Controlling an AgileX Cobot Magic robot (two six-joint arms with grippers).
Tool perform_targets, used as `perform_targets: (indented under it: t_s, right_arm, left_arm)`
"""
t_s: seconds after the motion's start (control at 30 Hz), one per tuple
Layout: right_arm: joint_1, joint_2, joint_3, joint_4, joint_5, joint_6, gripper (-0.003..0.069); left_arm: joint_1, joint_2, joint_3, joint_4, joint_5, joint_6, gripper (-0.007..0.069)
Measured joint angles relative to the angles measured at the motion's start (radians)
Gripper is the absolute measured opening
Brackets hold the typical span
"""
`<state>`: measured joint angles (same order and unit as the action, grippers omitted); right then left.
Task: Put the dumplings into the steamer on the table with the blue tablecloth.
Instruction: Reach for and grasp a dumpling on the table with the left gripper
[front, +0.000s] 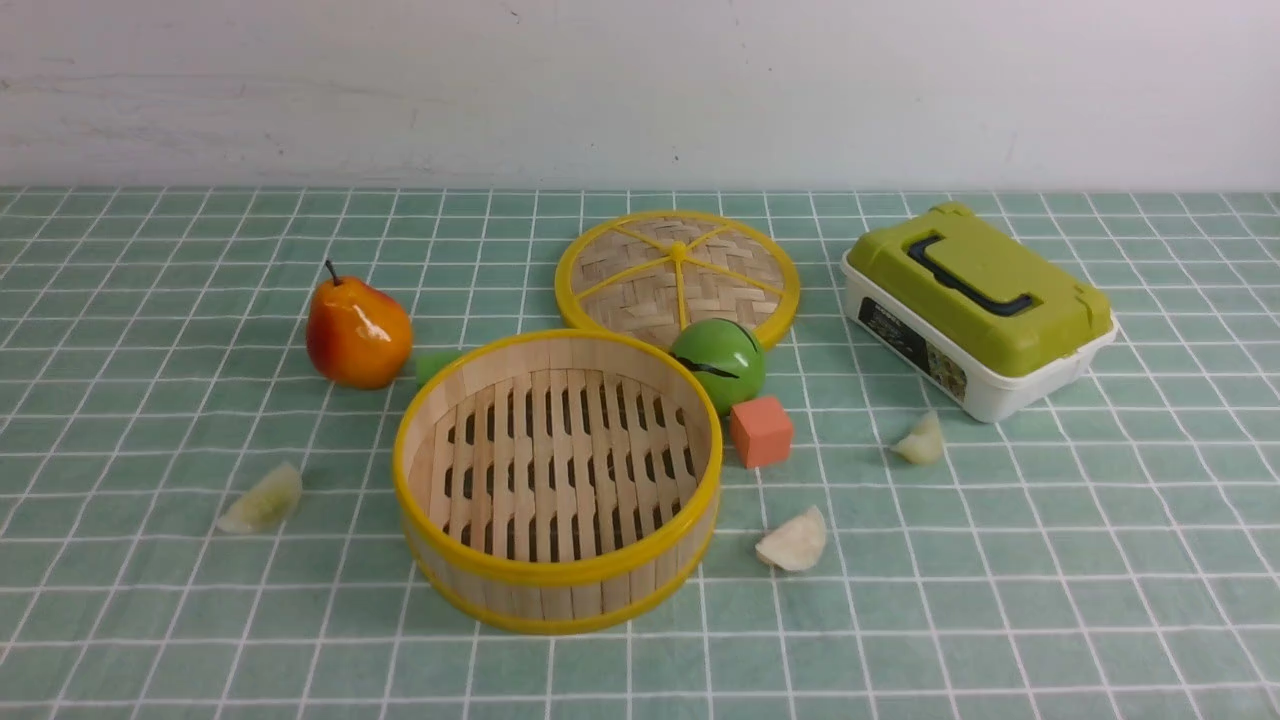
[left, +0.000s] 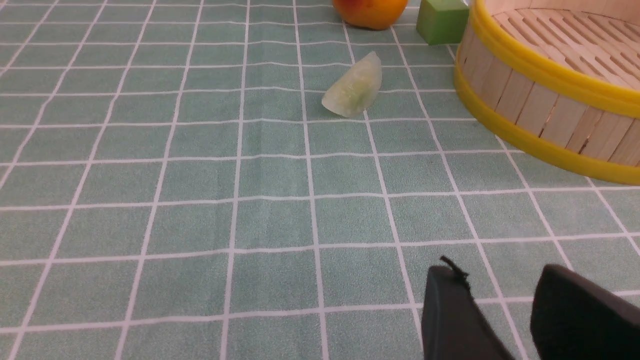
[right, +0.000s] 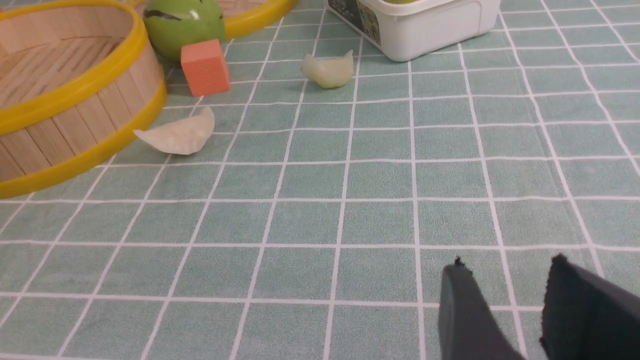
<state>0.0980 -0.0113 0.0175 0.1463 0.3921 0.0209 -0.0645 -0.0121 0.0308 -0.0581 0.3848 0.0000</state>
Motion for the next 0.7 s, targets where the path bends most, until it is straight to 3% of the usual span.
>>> perform_targets:
  t_s: [0.7]
  right_arm:
    - [0.0, 0.0, 0.0, 0.0, 0.0, 0.0, 0.0239]
  left_arm:
    - [0.0, 0.0, 0.0, 0.018, 0.0, 0.0, 0.0237]
